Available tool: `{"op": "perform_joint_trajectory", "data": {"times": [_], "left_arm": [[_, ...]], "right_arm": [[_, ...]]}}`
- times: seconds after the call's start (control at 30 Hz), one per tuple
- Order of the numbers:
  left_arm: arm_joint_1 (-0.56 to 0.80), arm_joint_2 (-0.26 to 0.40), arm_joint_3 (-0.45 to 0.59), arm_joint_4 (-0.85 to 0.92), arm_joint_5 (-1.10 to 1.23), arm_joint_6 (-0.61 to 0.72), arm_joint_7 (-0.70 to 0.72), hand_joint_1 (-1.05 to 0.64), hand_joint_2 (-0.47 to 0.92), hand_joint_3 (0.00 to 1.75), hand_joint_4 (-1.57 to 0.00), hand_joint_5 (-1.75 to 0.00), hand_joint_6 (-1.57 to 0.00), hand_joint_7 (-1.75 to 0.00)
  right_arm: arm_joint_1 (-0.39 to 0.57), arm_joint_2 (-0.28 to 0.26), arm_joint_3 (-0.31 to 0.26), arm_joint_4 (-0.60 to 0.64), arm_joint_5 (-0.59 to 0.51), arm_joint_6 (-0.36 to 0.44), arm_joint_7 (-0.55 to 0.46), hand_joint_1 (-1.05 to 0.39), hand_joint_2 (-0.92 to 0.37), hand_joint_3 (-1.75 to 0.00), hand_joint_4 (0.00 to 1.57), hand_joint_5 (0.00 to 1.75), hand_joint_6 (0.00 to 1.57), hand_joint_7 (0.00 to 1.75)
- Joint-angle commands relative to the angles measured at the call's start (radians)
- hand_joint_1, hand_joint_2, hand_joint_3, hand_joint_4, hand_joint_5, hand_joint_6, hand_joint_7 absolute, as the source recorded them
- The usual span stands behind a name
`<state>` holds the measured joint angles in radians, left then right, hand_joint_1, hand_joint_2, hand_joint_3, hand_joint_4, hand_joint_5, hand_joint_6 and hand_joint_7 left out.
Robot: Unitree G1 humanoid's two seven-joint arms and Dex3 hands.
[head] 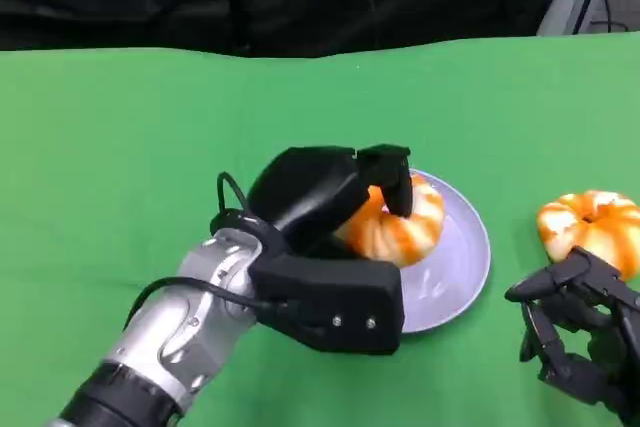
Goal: Grasp the bread from the table and place it into the plate.
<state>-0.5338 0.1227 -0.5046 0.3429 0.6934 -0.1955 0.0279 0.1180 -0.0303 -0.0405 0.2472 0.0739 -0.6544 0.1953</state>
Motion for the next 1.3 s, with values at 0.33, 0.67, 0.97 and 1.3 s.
{"op": "perform_joint_trajectory", "data": {"times": [0.33, 0.67, 0.97, 1.3], "left_arm": [[-0.039, 0.004, -0.035, 0.095, 0.076, -0.047, 0.071, -0.1, 0.92, 0.24, -0.7, -1.59, -0.73, -1.22], [-0.022, 0.044, -0.045, 0.043, 0.129, -0.027, 0.047, -0.73, 0.92, 0.36, -0.39, -0.04, -0.57, 0.0], [0.006, 0.075, -0.047, 0.001, 0.141, 0.005, 0.024, -1.05, 0.92, 0.59, 0.0, 0.0, -0.18, 0.0], [0.099, 0.109, 0.043, -0.144, 0.003, -0.021, -0.026, -0.97, 0.92, 0.44, -0.14, -0.05, -0.32, -0.04]], "right_arm": [[0.004, 0.0, -0.003, -0.008, 0.012, -0.015, -0.009, -0.15, -0.75, -0.82, 0.83, 1.65, 0.78, 1.4], [0.008, -0.001, 0.001, -0.016, 0.029, 0.007, -0.003, -0.17, -0.8, -0.72, 0.82, 1.65, 0.78, 1.41], [0.024, -0.005, 0.003, -0.051, 0.018, 0.042, -0.009, -0.22, -0.92, -0.42, 0.84, 1.64, 0.81, 1.37], [0.015, 0.002, 0.002, -0.036, 0.008, 0.015, -0.022, -0.15, -0.78, -0.77, 0.84, 1.62, 0.79, 1.4]]}}
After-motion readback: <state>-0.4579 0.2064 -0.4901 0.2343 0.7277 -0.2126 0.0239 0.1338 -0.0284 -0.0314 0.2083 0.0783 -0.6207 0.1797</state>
